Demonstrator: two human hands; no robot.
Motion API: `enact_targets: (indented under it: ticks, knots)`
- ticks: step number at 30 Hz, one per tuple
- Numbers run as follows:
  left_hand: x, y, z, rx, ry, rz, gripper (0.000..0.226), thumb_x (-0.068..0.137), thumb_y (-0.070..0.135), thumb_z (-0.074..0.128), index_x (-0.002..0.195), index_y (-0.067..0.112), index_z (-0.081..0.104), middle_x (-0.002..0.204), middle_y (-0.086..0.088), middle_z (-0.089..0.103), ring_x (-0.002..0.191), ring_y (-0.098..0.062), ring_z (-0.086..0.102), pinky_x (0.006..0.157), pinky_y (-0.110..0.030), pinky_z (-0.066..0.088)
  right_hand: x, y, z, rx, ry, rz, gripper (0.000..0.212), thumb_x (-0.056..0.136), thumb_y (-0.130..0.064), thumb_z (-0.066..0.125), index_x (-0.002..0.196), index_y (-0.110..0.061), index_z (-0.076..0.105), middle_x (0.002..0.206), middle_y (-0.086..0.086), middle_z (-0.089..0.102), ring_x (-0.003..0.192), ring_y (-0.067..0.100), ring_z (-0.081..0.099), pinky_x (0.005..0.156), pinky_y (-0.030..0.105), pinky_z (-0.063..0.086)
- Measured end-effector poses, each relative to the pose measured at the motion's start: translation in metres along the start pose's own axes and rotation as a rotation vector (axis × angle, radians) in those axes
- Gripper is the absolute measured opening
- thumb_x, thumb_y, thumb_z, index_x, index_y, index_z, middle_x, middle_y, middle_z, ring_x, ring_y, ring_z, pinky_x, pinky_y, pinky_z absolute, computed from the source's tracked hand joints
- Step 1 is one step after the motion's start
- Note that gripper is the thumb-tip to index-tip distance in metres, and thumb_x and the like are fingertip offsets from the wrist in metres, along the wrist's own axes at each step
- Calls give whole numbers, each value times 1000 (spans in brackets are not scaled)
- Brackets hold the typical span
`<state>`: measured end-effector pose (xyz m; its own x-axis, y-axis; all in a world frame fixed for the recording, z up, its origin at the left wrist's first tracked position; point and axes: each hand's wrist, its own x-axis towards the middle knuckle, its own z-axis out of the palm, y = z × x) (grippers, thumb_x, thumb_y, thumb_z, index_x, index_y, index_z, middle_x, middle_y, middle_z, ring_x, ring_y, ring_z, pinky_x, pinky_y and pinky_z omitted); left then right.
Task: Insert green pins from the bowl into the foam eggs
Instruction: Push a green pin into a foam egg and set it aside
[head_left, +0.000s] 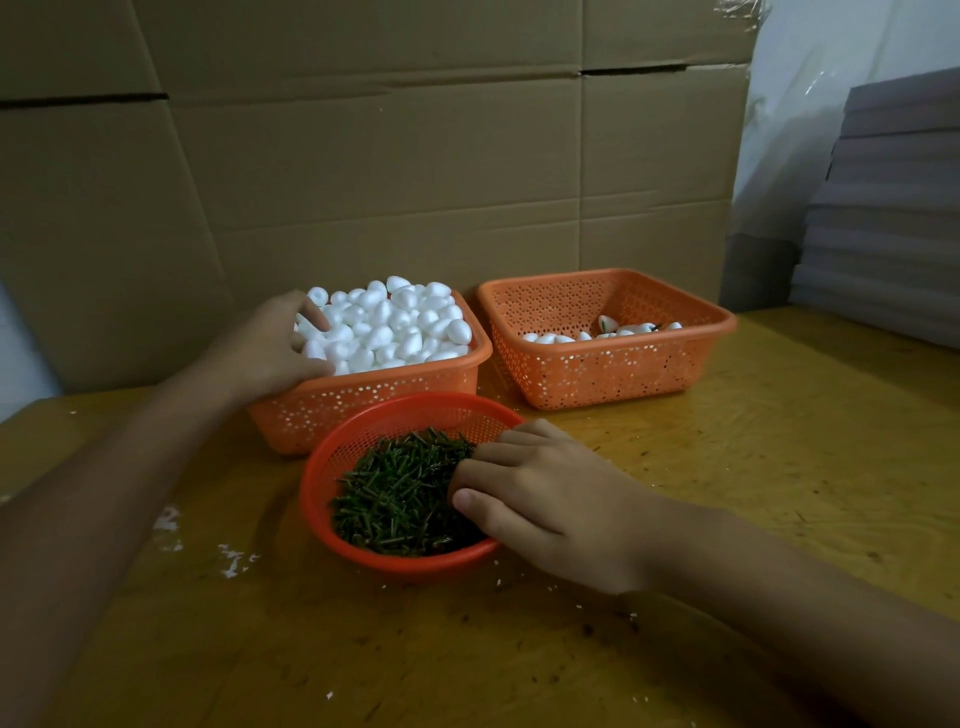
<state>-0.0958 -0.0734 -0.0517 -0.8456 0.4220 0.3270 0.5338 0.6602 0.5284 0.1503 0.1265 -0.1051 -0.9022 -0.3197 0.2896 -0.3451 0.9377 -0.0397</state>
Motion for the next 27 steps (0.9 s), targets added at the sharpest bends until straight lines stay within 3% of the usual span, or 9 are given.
enact_targets:
  ticks: [3, 9, 11, 14, 17, 19, 21, 23, 27]
  knots:
    - [-7, 2, -7, -101, 37, -5, 36, 81, 7, 87, 96, 23, 59, 101, -6, 78, 88, -28, 75, 75, -38, 55, 0, 0, 0, 5, -2, -1, 37, 112, -41, 25, 108, -25, 57, 92, -12, 49, 90, 13, 51, 98, 36, 35]
    - [-62, 23, -28, -340, 106, 103, 25, 69, 21, 95, 87, 28, 79, 95, 8, 82, 82, -20, 80, 90, -50, 62, 0, -1, -1, 2, -4, 7, 37, 112, -41, 25, 109, -24, 58, 93, -11, 51, 90, 13, 50, 97, 34, 35]
    - [-91, 30, -30, -464, 105, 100, 34, 62, 34, 94, 93, 30, 82, 95, 4, 82, 82, -21, 81, 89, -42, 61, -1, -1, -1, 8, -2, 11, 38, 112, -41, 25, 108, -24, 58, 93, -10, 53, 89, 14, 51, 96, 35, 35]
    - [-129, 38, -25, -734, 43, 47, 53, 52, 39, 100, 101, 24, 84, 94, -11, 82, 84, -29, 81, 74, -30, 65, 0, 0, -1, 3, 2, 15, 38, 112, -41, 25, 110, -24, 59, 95, -9, 56, 92, 14, 53, 97, 36, 36]
    - [-150, 39, -11, -927, -7, 2, 79, 37, 53, 105, 105, 18, 83, 107, -14, 80, 91, -34, 80, 74, -27, 64, -1, 0, -1, 9, 7, 9, 38, 112, -41, 26, 111, -24, 59, 96, -8, 57, 94, 14, 54, 97, 36, 36]
    - [-157, 38, -2, -1021, -12, -32, 76, 41, 46, 106, 108, 20, 82, 108, -17, 79, 92, -36, 80, 74, -27, 64, -1, 0, 0, 11, 6, 9, 38, 112, -41, 25, 113, -24, 59, 96, -9, 56, 94, 13, 54, 97, 36, 36]
    - [-161, 36, 8, -1078, 7, -40, 53, 54, 26, 98, 104, 18, 82, 109, -20, 79, 91, -36, 80, 71, -27, 64, 0, -1, 0, 11, 5, 7, 36, 112, -41, 26, 112, -25, 59, 93, -11, 52, 91, 11, 52, 97, 35, 36]
    - [-163, 34, 16, -1067, 9, -19, 43, 59, 24, 92, 99, 14, 83, 111, -16, 79, 91, -36, 80, 71, -26, 64, 0, -1, 0, 13, 0, 8, 37, 112, -41, 26, 112, -25, 59, 93, -11, 53, 91, 11, 51, 97, 35, 36]
    - [-169, 32, 21, -1001, 42, 48, 70, 49, 53, 102, 103, 14, 82, 118, -11, 78, 90, -38, 79, 73, -27, 64, 0, -1, 0, 8, 1, 6, 37, 112, -40, 26, 112, -25, 59, 93, -13, 50, 91, 12, 51, 97, 35, 36]
